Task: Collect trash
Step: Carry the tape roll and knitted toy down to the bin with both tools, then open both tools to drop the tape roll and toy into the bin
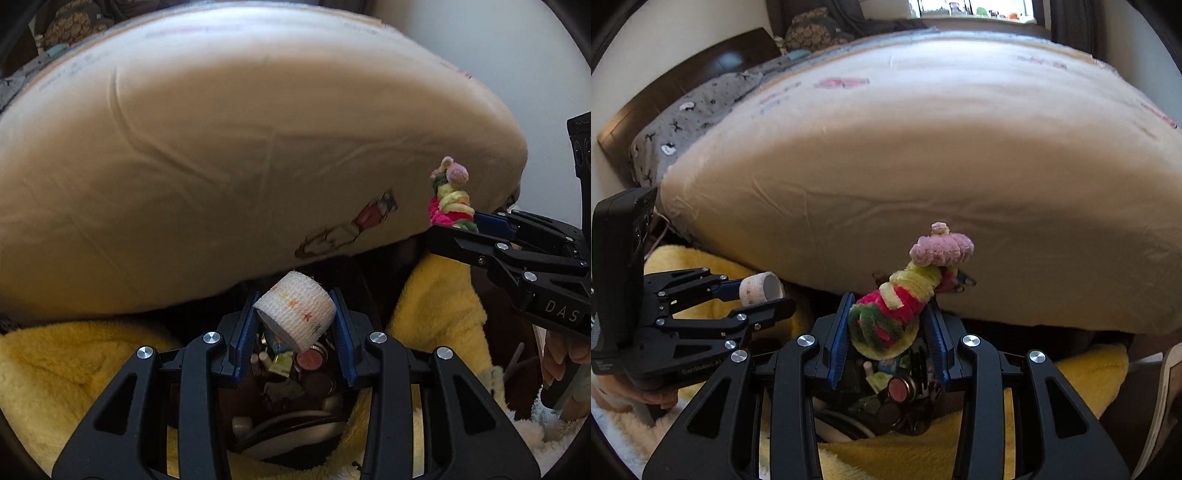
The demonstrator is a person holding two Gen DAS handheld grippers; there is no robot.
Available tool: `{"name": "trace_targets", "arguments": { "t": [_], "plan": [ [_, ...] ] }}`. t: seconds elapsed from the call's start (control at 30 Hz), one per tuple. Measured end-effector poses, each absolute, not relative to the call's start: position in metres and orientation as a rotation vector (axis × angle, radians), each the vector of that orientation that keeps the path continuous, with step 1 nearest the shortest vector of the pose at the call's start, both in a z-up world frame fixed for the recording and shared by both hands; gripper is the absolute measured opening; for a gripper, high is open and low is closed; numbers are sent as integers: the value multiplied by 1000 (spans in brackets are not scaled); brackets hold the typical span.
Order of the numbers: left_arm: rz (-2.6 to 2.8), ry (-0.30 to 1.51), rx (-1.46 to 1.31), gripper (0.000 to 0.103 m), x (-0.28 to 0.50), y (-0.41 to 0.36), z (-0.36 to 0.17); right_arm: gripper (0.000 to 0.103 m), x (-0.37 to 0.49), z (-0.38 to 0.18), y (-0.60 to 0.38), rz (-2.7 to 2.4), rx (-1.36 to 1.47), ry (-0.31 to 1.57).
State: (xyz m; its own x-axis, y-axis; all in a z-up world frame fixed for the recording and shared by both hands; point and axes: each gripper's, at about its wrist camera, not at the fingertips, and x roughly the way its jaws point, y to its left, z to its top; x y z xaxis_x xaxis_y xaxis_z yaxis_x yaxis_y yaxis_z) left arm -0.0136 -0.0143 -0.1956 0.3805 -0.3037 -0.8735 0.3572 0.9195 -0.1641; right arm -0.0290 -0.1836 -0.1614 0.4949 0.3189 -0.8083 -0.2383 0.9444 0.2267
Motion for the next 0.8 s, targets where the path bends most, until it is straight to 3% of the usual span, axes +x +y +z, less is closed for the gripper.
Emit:
{"name": "trace_targets", "arguments": {
  "t": [0.33, 0.7, 0.73, 0.8],
  "plan": [
    [-451, 1341, 12, 36, 7, -21, -271, 38, -19, -230, -170, 324, 151, 1202],
    [-444, 1437, -5, 37, 6, -19, -298, 41, -11, -255, -175, 304, 211, 1292],
    [-441, 1431, -2, 39, 6, -18, -296, 41, -10, -255, -175, 299, 213, 1294],
    [-431, 1408, 5, 52, 3, -18, -293, 44, -7, -253, -175, 291, 211, 1294]
  ]
}}
